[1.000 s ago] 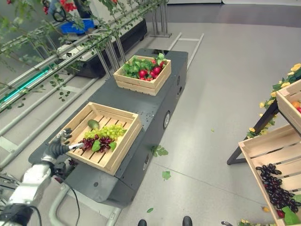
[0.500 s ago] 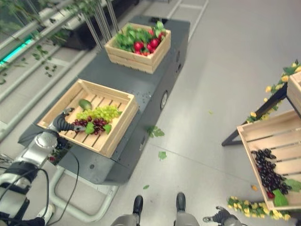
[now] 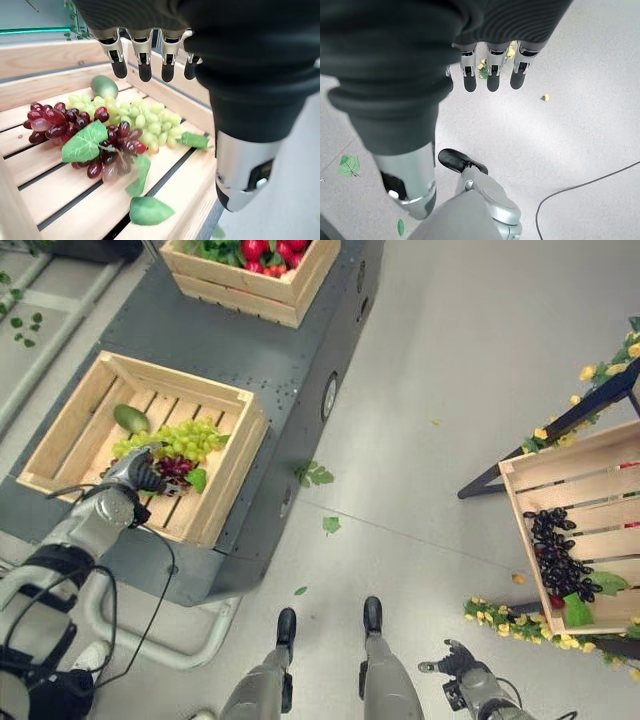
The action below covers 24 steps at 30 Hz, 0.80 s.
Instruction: Pick up the fruits from the basket on one side to the basket on the other side
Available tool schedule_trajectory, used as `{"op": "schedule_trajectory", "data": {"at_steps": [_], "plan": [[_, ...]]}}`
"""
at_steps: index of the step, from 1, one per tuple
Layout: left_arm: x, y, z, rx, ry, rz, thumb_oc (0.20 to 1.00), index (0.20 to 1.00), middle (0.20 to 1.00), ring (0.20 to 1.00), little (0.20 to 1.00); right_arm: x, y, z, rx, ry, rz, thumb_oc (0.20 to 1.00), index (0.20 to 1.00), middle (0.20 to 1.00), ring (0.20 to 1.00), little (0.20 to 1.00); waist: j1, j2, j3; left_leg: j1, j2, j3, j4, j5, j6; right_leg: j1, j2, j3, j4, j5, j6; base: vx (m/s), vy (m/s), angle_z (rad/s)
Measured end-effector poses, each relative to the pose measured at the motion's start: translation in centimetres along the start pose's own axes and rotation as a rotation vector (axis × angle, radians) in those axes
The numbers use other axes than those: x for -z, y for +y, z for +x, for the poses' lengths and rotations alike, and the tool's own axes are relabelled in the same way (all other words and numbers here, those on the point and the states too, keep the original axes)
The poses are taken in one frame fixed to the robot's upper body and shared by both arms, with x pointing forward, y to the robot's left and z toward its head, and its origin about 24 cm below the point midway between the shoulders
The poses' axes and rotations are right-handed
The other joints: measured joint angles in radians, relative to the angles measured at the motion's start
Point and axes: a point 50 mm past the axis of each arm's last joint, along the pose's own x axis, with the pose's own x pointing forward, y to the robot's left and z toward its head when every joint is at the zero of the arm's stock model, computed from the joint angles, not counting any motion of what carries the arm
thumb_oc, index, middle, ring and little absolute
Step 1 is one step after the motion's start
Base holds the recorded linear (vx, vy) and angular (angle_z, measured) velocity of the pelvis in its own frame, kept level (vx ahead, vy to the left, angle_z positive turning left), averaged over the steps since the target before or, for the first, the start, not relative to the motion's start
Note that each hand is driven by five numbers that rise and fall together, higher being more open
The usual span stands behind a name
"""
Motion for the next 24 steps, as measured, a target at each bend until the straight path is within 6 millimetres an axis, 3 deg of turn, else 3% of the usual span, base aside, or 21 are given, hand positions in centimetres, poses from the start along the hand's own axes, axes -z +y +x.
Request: {"op": "schedule_trajectory", "data": {"at_steps": [5, 16, 24], "plan": [[0.6, 0.5, 0.2, -0.008, 0.041, 0.035, 1.0, 1.0, 1.0, 1.0, 1.0, -0.7, 0.0, 0.1, 0.008, -0.027, 0.008, 1.0, 1.0, 1.0, 1.0, 1.0, -0.005, -0.003, 0.034, -0.019, -0.004, 0.013, 0.0, 0.001, 0.001, -0.028, -0.002, 0.016, 0.0, 0.008, 0.002, -0.04, 0.038, -0.1], [1.2, 1.2, 0.3, -0.03, 0.078, 0.052, 1.0, 1.0, 1.0, 1.0, 1.0, -1.8, 0.1, 0.1, 0.009, -0.079, 0.049, 1.0, 1.0, 1.0, 1.0, 1.0, -0.005, -0.026, 0.056, -0.053, -0.008, 0.058, 0.0, 0.003, 0.006, -0.084, -0.005, 0.057, 0.0, 0.028, 0.006, -0.02, 0.026, -0.11], [1.4, 2.7, 0.4, -0.052, 0.068, 0.113, 1.0, 1.0, 1.0, 1.0, 1.0, -2.5, 0.3, 0.0, 0.004, -0.116, 0.076, 1.0, 1.0, 1.0, 1.0, 1.0, -0.006, -0.032, 0.063, -0.085, -0.016, 0.067, -0.001, 0.011, 0.015, -0.121, -0.01, 0.07, 0.0, 0.041, 0.011, -0.01, 0.009, -0.03]]}}
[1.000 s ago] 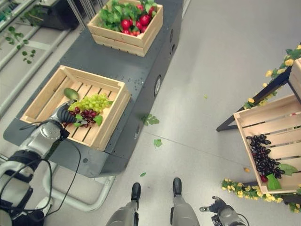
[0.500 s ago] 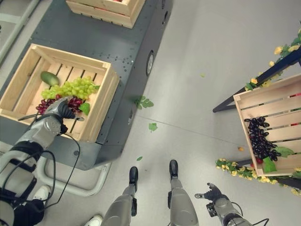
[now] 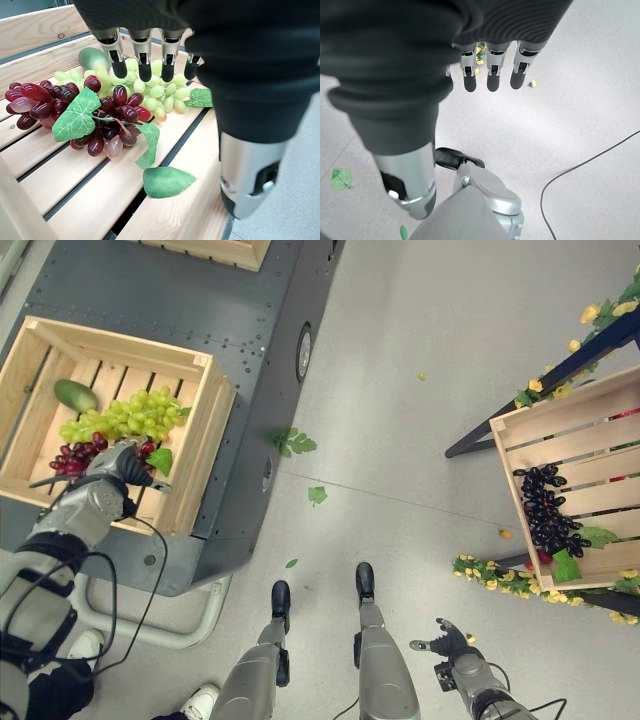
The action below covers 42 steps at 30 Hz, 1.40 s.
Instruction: Pick up the fruits from the basket on one side to the basket on the other side
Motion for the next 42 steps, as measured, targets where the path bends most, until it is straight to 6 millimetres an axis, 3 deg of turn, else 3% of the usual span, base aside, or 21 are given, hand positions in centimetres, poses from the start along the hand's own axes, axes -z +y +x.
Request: {"op": "schedule_trajectory", "data": {"at_steps": [8, 13, 19, 24, 33, 42], "plan": [[1.6, 1.0, -0.2, -0.002, 0.033, 0.053, 1.0, 1.0, 1.0, 1.0, 1.0, 0.1, 0.1, 0.0, -0.005, -0.002, -0.001, 1.0, 1.0, 1.0, 1.0, 1.0, -0.001, -0.006, 0.008, -0.025, -0.002, 0.006, 0.003, 0.002, 0.002, -0.025, -0.002, 0.005, 0.0, 0.007, 0.001, 0.0, 0.001, -0.01], [1.5, 1.9, -0.1, -0.023, 0.036, 0.054, 1.0, 1.0, 1.0, 1.0, 1.0, 0.1, 0.2, 0.0, -0.007, -0.007, -0.001, 1.0, 1.0, 1.0, 1.0, 1.0, 0.0, -0.009, 0.01, -0.033, -0.004, 0.007, 0.004, 0.003, 0.003, -0.032, -0.004, 0.005, 0.0, 0.009, 0.001, 0.0, 0.0, 0.0], [2.4, 5.2, 0.0, -0.11, 0.082, 0.056, 1.0, 1.0, 1.0, 1.0, 1.0, -0.1, 0.4, 0.0, -0.014, -0.019, 0.011, 1.0, 1.0, 1.0, 1.0, 1.0, -0.003, -0.021, 0.016, -0.044, -0.005, 0.008, 0.004, 0.003, 0.004, -0.042, -0.006, 0.003, 0.0, 0.009, 0.001, 0.0, 0.0, 0.0], [2.9, 5.8, -0.1, -0.133, 0.095, 0.063, 1.0, 1.0, 1.0, 1.0, 1.0, -0.6, 0.6, 0.0, -0.019, -0.038, 0.019, 1.0, 1.0, 1.0, 1.0, 1.0, 0.0, -0.022, 0.017, -0.047, -0.005, 0.007, 0.004, 0.003, 0.004, -0.043, -0.007, -0.002, 0.0, 0.009, 0.001, 0.0, 0.0, 0.0], [0.8, 6.2, 0.1, -0.172, 0.018, 0.055, 1.0, 1.0, 1.0, 1.0, 1.0, -1.1, 0.7, 0.0, -0.023, -0.062, 0.025, 1.0, 1.0, 1.0, 1.0, 1.0, -0.001, -0.026, 0.019, -0.075, -0.009, -0.01, 0.013, 0.005, 0.006, -0.053, -0.014, -0.025, 0.0, 0.009, 0.002, 0.02, 0.006, 0.08], [-0.3, 6.1, 0.3, -0.182, -0.017, 0.066, 1.0, 1.0, 1.0, 1.0, 1.0, -2.1, 1.9, -0.1, -0.053, -0.104, 0.044, 1.0, 1.0, 1.0, 1.0, 1.0, -0.023, -0.051, 0.031, -0.122, -0.018, -0.019, 0.029, 0.008, 0.009, -0.086, -0.023, -0.038, 0.0, 0.016, 0.007, 0.01, 0.011, 0.04]]}}
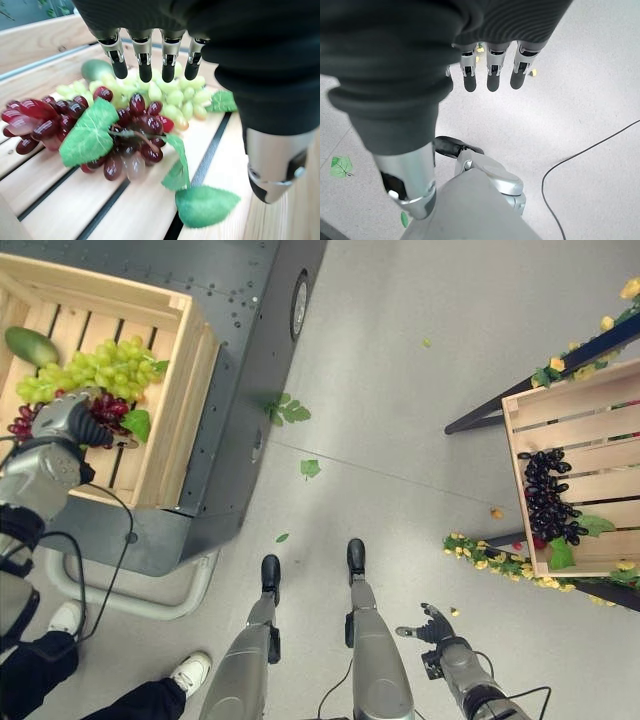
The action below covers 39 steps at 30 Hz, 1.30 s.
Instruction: Pick up the fruits from the basket on one side to the basket on the other side
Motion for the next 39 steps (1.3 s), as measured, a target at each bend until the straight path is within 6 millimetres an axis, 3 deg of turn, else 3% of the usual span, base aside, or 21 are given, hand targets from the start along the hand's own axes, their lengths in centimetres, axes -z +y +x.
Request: {"op": "schedule_trajectory", "data": {"at_steps": [18, 29, 39], "plan": [[-1.5, -0.2, 0.8, 0.014, 0.009, 0.041, 1.0, 1.0, 1.0, 1.0, 1.0, -0.8, 0.4, 0.0, -0.009, -0.046, -0.026, 1.0, 1.0, 1.0, 1.0, 1.0, -0.012, -0.01, -0.001, -0.062, -0.002, -0.001, 0.022, 0.001, 0.001, -0.047, -0.001, -0.006, 0.0, 0.009, -0.002, 0.0, 0.001, 0.01], [-0.9, -0.6, 0.7, 0.029, 0.038, 0.117, 1.0, 1.0, 1.0, 1.0, 1.0, -1.0, 0.3, 0.0, 0.006, -0.06, 0.008, 1.0, 1.0, 1.0, 1.0, 1.0, -0.027, -0.02, -0.003, -0.066, -0.003, 0.004, 0.027, 0.001, 0.001, -0.053, -0.001, 0.001, 0.0, 0.013, -0.001, 0.0, 0.001, 0.0], [1.2, -0.3, 0.4, 0.038, 0.091, 0.238, 1.0, 1.0, 1.0, 1.0, 1.0, -2.1, 0.4, 0.0, -0.002, -0.114, 0.021, 1.0, 1.0, 1.0, 1.0, 1.0, -0.03, -0.031, -0.007, -0.085, -0.004, 0.016, 0.035, -0.001, 0.001, -0.079, 0.001, 0.02, 0.0, 0.022, -0.001, -0.01, 0.005, -0.05]]}}
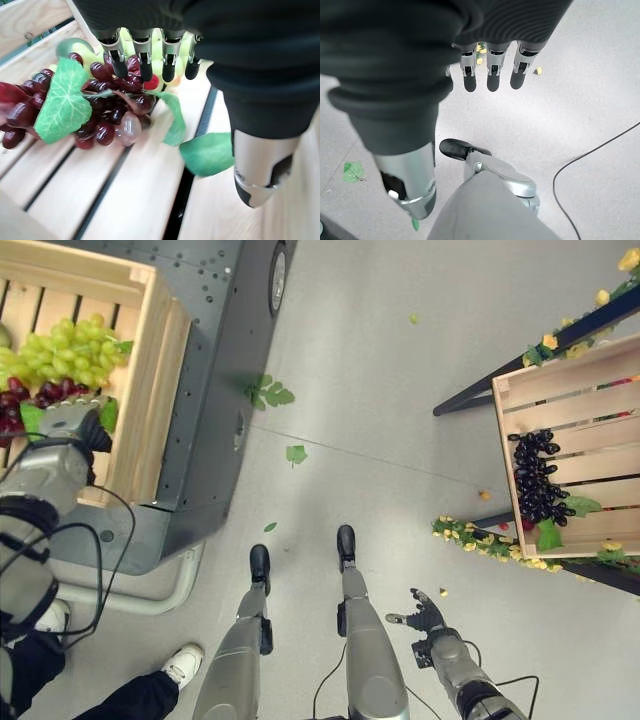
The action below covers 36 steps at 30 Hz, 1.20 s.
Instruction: Pick up the fruits from the basket on one side to the basket on the other side
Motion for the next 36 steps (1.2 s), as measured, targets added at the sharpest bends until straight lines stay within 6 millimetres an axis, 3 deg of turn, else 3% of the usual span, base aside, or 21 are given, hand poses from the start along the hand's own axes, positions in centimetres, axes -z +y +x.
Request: {"op": "schedule_trajectory", "data": {"at_steps": [7, 15, 21, 29, 33, 36], "plan": [[2.4, 0.7, -0.2, -0.011, 0.06, 0.027, 1.0, 1.0, 1.0, 1.0, 1.0, 0.1, 0.0, 0.0, -0.001, 0.003, 0.0, 1.0, 1.0, 1.0, 1.0, 1.0, 0.002, -0.001, 0.001, -0.002, 0.0, 0.0, 0.001, 0.0, 0.0, -0.001, 0.0, 0.0, 0.0, 0.0, 0.0, 0.0, 0.0, 0.0], [3.2, 1.3, -0.3, -0.036, 0.084, -0.003, 1.0, 1.0, 1.0, 1.0, 1.0, 0.1, 0.0, 0.0, -0.003, 0.002, 0.0, 1.0, 1.0, 1.0, 1.0, 1.0, 0.003, -0.004, 0.001, -0.012, 0.001, -0.002, 0.01, -0.002, -0.003, -0.003, 0.0, -0.003, 0.0, 0.0, 0.0, 0.0, -0.001, 0.0], [5.1, 2.0, -0.6, -0.05, 0.134, 0.017, 1.0, 1.0, 1.0, 1.0, 1.0, 0.1, 0.0, 0.0, -0.008, 0.001, 0.0, 1.0, 1.0, 1.0, 1.0, 1.0, 0.008, -0.022, 0.001, -0.017, 0.005, -0.004, 0.02, -0.003, -0.004, -0.004, 0.002, -0.009, 0.0, 0.003, -0.004, 0.0, -0.001, 0.01], [5.5, 2.2, -0.7, -0.057, 0.145, 0.001, 1.0, 1.0, 1.0, 1.0, 1.0, 0.1, 0.2, 0.0, -0.024, 0.001, 0.001, 1.0, 1.0, 1.0, 1.0, 1.0, 0.025, -0.044, 0.001, -0.037, 0.006, -0.013, 0.044, -0.006, -0.008, -0.004, 0.004, -0.025, 0.0, 0.005, -0.007, 0.01, 0.004, 0.06], [5.1, 2.1, -0.6, -0.077, 0.148, -0.157, 1.0, 1.0, 1.0, 1.0, 1.0, 0.2, 0.1, 0.0, -0.019, 0.007, 0.009, 1.0, 1.0, 1.0, 1.0, 1.0, 0.031, -0.053, 0.001, -0.051, 0.005, -0.016, 0.092, -0.026, -0.005, 0.004, 0.002, -0.031, 0.012, 0.005, -0.006, 0.01, 0.05, 0.05], [4.3, 0.8, -0.7, -0.071, 0.14, -0.31, 1.0, 1.0, 1.0, 1.0, 1.0, 0.3, 0.2, 0.0, -0.017, 0.015, 0.019, 1.0, 1.0, 1.0, 1.0, 1.0, 0.032, -0.061, -0.003, -0.048, -0.001, -0.017, 0.124, -0.04, 0.0, 0.021, -0.003, -0.033, 0.02, 0.003, -0.003, 0.02, 0.033, 0.03]]}}
